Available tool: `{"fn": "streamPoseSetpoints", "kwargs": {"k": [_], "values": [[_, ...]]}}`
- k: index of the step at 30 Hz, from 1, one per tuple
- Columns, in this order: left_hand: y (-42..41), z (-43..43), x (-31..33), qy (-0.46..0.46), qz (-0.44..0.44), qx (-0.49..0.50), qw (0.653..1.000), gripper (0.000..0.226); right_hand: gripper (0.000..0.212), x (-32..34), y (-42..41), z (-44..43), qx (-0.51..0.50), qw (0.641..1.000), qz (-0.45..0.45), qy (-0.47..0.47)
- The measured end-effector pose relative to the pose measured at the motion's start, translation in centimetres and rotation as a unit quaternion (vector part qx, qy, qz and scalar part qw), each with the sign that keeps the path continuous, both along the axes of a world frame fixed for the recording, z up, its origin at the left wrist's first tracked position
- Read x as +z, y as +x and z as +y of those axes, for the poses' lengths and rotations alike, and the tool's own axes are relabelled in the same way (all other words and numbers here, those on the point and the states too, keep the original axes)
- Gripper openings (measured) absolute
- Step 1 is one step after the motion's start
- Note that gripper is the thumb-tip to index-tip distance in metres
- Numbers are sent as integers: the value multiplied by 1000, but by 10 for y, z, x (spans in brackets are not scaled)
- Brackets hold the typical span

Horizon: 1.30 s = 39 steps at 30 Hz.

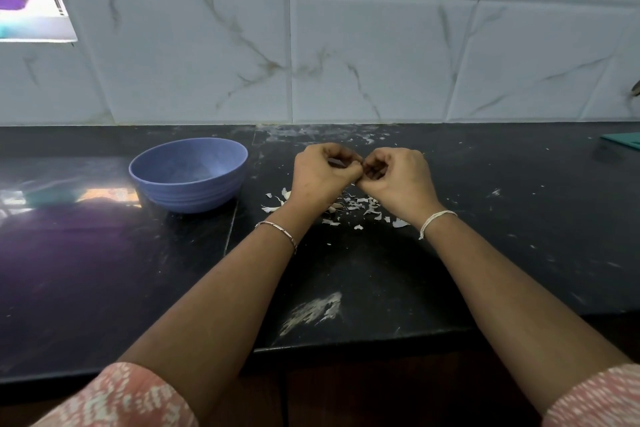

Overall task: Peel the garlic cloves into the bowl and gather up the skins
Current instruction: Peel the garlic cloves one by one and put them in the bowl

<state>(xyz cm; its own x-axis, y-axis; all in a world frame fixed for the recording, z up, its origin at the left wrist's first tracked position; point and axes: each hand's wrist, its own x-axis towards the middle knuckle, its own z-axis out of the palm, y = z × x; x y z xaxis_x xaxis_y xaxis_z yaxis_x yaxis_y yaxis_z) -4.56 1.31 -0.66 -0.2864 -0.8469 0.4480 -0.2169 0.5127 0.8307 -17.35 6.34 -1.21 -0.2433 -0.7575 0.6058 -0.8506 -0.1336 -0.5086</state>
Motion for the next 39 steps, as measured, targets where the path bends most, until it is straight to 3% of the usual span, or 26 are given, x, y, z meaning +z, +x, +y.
{"fn": "streamPoseSetpoints", "kwargs": {"k": [5, 7, 10, 14, 20, 28, 35, 39], "values": [[-2, 0, 0, 1, 35, -3, 999, 12, 15, 2, 2, -4, -22, 999, -47, -5], [-1, -1, 0, 30, 69, -16, 997, 13, 13, 2, 1, -6, -4, 991, -135, -2], [0, -2, 0, 113, 164, -74, 977, 16, 9, 5, 3, -3, 52, 951, -305, 8], [1, 0, 2, 191, 249, -123, 941, 14, 9, 8, 4, 0, 54, 923, -381, 7], [2, -4, 3, 247, 279, -149, 916, 11, 11, 9, -6, 0, 44, 927, -371, 26], [0, -5, 1, 270, 269, -178, 907, 14, 23, 5, -22, 2, -15, 988, -119, 94], [2, -8, -3, 285, 273, -181, 901, 15, 15, 7, -19, 2, 82, 977, -190, 51], [1, -8, -4, 284, 286, -176, 898, 22, 8, 7, -14, 2, 77, 984, -160, 24]]}}
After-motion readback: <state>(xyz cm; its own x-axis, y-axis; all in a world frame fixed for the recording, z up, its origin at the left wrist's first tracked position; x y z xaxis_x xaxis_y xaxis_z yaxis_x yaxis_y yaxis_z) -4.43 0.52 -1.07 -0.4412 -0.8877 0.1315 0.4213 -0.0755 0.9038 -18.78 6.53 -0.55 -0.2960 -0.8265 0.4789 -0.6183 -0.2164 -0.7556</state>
